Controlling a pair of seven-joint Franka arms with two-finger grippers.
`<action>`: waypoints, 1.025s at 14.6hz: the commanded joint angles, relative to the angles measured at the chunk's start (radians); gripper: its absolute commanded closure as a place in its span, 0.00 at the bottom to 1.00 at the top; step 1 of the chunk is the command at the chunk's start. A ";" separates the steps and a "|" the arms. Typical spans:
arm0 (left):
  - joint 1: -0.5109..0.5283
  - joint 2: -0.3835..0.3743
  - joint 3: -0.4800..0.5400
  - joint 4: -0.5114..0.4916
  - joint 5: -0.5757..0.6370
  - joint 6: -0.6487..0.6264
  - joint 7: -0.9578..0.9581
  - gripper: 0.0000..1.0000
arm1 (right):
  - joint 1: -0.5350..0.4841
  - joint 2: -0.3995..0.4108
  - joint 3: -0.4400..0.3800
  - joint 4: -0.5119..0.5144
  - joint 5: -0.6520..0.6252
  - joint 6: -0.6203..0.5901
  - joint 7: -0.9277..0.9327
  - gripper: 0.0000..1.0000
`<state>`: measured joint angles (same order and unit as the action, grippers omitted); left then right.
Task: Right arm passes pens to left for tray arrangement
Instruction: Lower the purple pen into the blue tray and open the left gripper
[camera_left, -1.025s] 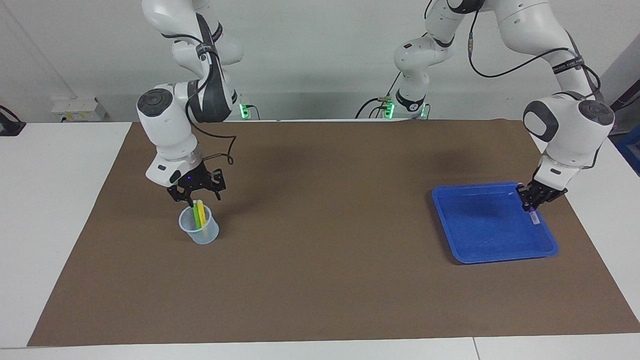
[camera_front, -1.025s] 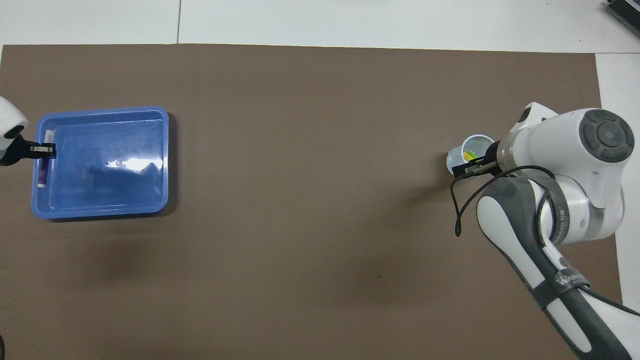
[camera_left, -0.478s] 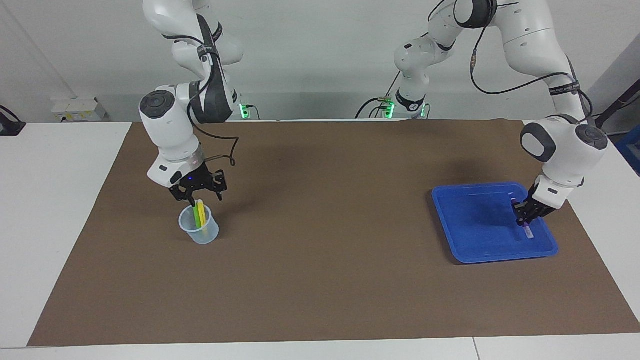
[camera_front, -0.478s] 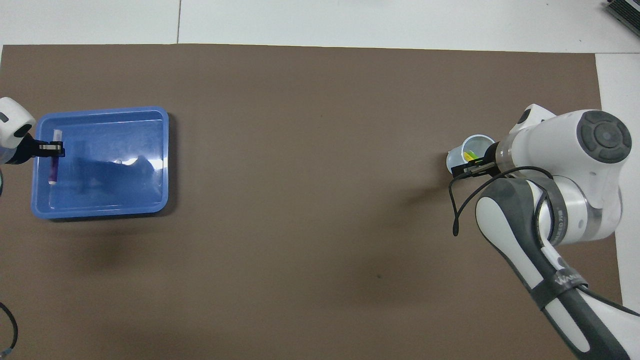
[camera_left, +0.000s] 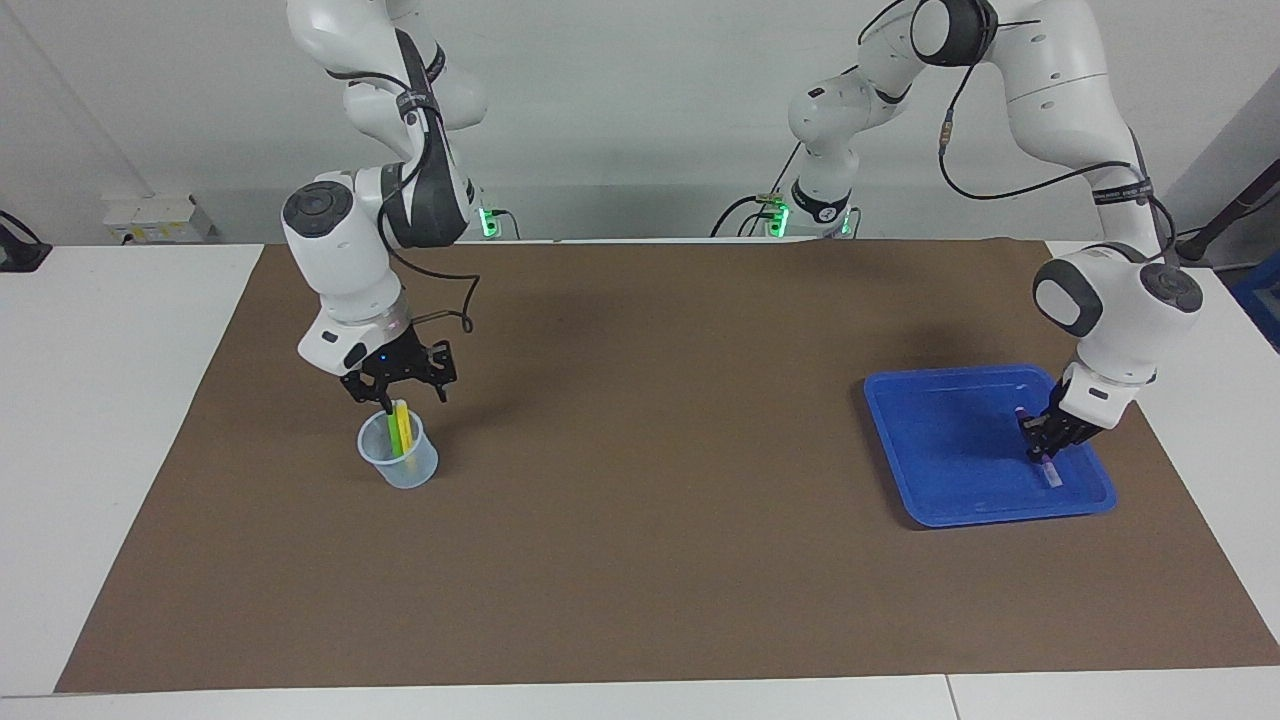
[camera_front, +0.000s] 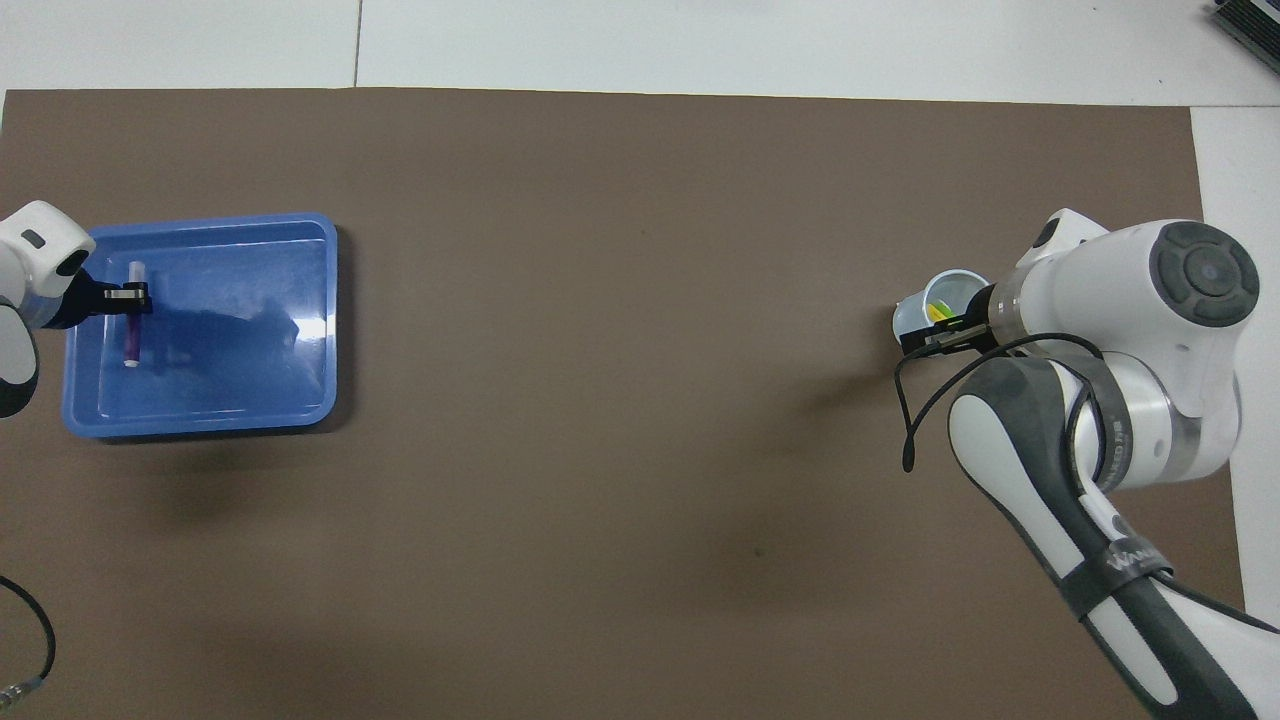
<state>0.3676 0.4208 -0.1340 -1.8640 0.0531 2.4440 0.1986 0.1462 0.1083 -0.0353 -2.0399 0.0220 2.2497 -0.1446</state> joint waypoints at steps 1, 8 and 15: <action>0.001 0.009 -0.004 0.008 -0.013 0.020 -0.004 0.99 | 0.003 0.011 0.006 0.001 -0.007 0.036 -0.029 0.21; -0.004 0.015 -0.004 0.017 -0.013 0.007 -0.004 0.54 | -0.008 0.010 0.006 0.003 -0.013 0.022 -0.088 0.21; -0.016 -0.026 -0.012 0.129 -0.015 -0.218 -0.042 0.54 | 0.006 -0.009 0.012 0.012 -0.255 -0.012 -0.278 0.21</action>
<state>0.3623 0.4206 -0.1478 -1.7571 0.0528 2.2953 0.1808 0.1550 0.1124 -0.0309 -2.0344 -0.1662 2.2585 -0.3550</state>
